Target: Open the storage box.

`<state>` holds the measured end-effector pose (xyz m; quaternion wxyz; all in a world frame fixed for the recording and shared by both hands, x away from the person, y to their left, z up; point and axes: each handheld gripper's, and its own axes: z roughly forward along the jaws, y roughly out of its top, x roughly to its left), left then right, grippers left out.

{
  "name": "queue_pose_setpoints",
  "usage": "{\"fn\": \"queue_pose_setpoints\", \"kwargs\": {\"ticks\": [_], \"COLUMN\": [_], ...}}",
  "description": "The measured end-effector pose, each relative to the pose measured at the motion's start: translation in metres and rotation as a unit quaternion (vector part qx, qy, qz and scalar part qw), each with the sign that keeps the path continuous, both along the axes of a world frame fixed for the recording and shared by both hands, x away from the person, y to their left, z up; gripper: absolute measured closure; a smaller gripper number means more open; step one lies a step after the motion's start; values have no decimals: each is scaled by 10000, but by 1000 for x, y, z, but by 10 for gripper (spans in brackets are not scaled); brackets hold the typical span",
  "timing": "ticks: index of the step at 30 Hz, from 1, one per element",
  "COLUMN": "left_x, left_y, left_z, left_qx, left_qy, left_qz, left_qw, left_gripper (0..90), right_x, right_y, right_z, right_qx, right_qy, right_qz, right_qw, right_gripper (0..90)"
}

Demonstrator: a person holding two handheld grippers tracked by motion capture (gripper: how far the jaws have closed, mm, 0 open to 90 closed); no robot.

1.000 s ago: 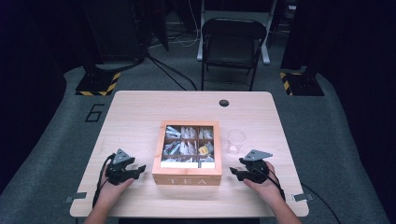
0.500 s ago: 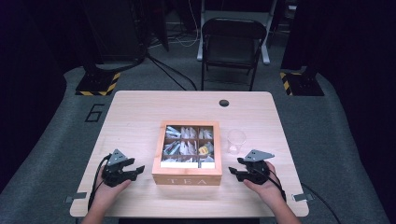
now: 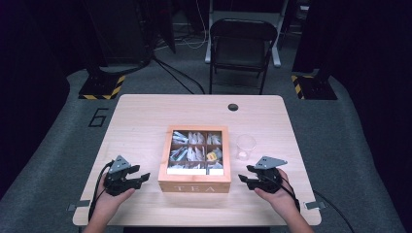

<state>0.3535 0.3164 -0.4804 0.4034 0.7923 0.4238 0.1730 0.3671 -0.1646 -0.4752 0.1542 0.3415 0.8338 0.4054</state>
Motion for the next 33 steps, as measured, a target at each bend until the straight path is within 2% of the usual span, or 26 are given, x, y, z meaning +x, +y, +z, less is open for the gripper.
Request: {"fn": "queue_pose_setpoints", "kwargs": {"ticks": [12, 15, 17, 19, 24, 28, 29, 33], "left_x": [-8, -12, -13, -14, -18, -20, -21, -22], "left_y": [-2, -4, -3, -4, -7, -8, -8, -8], "left_z": [10, 12, 13, 14, 16, 17, 17, 18], "left_qx": [-67, -89, -65, -57, -117, -114, -154, -172], "left_qy": [-4, -84, -56, -109, -134, -160, -166, -130], "left_qz": [-131, -127, -172, -218, -319, -320, -237, -285], "left_qw": [9999, 9998, 9998, 9997, 9993, 9993, 9995, 9994], "left_gripper": [433, 432, 432, 433, 436, 436, 437, 441], "right_x": [-8, -12, -12, -16, -19, -22, -22, -23], "right_y": [5, 6, 7, 9, 13, 15, 15, 16], "right_z": [10, 12, 13, 15, 18, 18, 18, 18], "right_qx": [19, 58, 56, 92, 120, 139, 130, 141], "right_qy": [24, 62, 43, 21, -30, -1, -35, 2], "right_qz": [73, 86, 139, 201, 295, 327, 367, 383], "right_qw": [10000, 9999, 9999, 9998, 9995, 9994, 9992, 9992], "right_gripper": [484, 489, 489, 489, 489, 489, 489, 489]}}
